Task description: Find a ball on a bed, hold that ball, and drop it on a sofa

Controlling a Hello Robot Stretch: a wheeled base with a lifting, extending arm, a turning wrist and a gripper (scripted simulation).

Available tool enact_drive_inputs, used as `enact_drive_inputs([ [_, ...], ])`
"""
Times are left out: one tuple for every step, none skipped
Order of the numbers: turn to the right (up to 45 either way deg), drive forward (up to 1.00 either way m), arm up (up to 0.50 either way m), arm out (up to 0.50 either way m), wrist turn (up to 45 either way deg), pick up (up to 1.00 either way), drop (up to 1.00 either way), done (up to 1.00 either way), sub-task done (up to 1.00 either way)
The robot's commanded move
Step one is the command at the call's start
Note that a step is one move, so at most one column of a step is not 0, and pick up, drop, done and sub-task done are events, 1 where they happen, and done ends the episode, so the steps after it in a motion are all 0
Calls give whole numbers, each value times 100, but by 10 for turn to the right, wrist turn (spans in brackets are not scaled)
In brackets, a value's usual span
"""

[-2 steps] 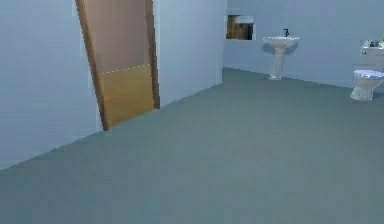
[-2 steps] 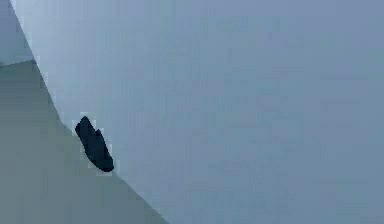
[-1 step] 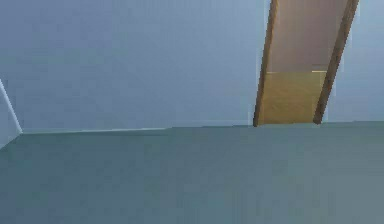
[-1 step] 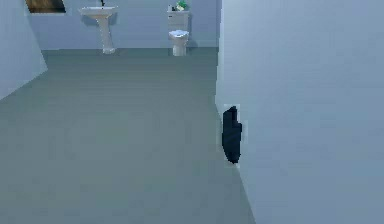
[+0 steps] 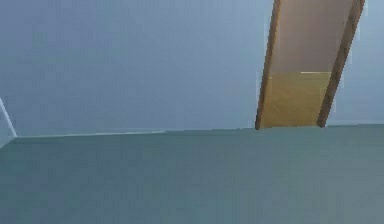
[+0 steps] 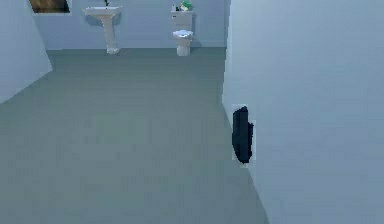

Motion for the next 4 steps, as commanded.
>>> enact_drive_inputs([
  [450,0,0,0,0,0,0,0,0],
  [420,0,0,0,0,0,0,0,0],
  [0,100,0,0,0,0,0,0,0],
  [0,100,0,0,0,0,0,0,0],
])
